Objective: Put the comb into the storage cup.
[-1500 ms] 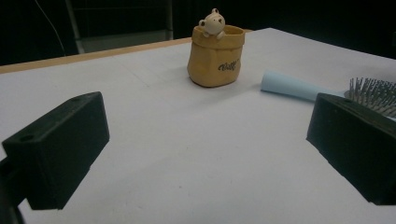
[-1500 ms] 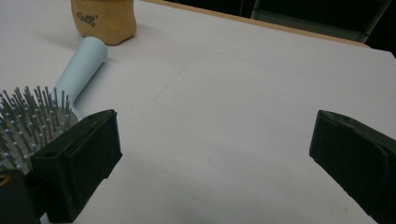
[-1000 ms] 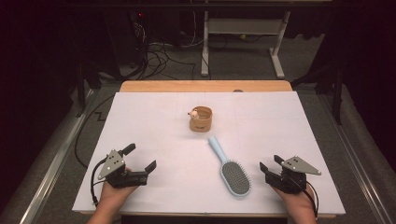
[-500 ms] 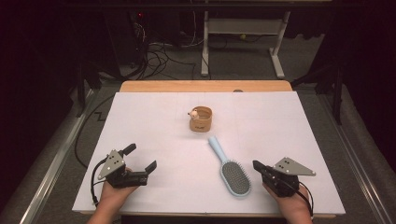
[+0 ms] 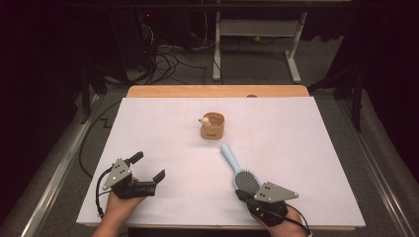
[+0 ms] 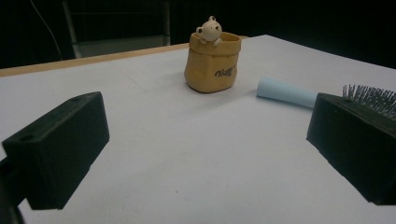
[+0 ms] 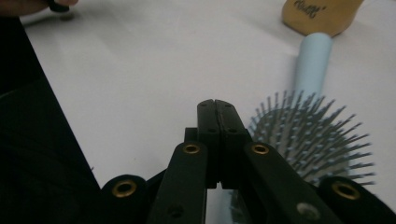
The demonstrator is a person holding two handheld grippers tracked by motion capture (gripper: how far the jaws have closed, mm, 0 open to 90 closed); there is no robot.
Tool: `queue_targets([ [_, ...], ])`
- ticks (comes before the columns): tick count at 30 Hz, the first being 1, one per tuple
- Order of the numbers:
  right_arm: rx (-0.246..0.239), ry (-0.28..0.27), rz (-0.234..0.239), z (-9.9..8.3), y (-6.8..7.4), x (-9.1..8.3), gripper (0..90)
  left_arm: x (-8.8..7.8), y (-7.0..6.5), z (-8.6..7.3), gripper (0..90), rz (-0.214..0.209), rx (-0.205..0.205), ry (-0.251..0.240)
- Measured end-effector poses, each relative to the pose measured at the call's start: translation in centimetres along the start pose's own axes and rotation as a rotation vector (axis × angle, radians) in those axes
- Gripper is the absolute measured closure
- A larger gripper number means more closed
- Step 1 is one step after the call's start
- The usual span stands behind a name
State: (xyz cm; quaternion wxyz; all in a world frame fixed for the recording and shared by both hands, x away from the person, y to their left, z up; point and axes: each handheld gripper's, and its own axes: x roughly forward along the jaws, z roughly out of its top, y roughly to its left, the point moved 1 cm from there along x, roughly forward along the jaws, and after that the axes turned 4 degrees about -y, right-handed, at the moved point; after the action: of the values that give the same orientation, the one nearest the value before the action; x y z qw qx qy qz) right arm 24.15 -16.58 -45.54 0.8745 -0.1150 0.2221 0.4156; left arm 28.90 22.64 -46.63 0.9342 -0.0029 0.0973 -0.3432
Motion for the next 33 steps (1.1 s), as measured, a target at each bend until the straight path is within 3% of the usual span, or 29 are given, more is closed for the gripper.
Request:
queue_targets([
  [7,-0.029,0.093,-0.010,-0.6,1.1,0.9,90.0,0.0,0.0,0.0,0.0,0.001,-0.004,-0.004],
  [14,-0.028,0.166,-0.034,-1.1,0.5,1.2,90.0,-0.1,0.1,0.0,0.0,0.001,-0.005,-0.004],
  [17,-0.024,0.169,-0.043,-1.2,0.3,1.0,90.0,-0.1,0.2,0.0,0.0,0.001,-0.020,-0.004],
  [33,-0.030,0.175,-0.074,-1.4,-0.5,0.7,90.0,0.0,0.3,-0.2,0.0,0.011,-0.004,0.014],
])
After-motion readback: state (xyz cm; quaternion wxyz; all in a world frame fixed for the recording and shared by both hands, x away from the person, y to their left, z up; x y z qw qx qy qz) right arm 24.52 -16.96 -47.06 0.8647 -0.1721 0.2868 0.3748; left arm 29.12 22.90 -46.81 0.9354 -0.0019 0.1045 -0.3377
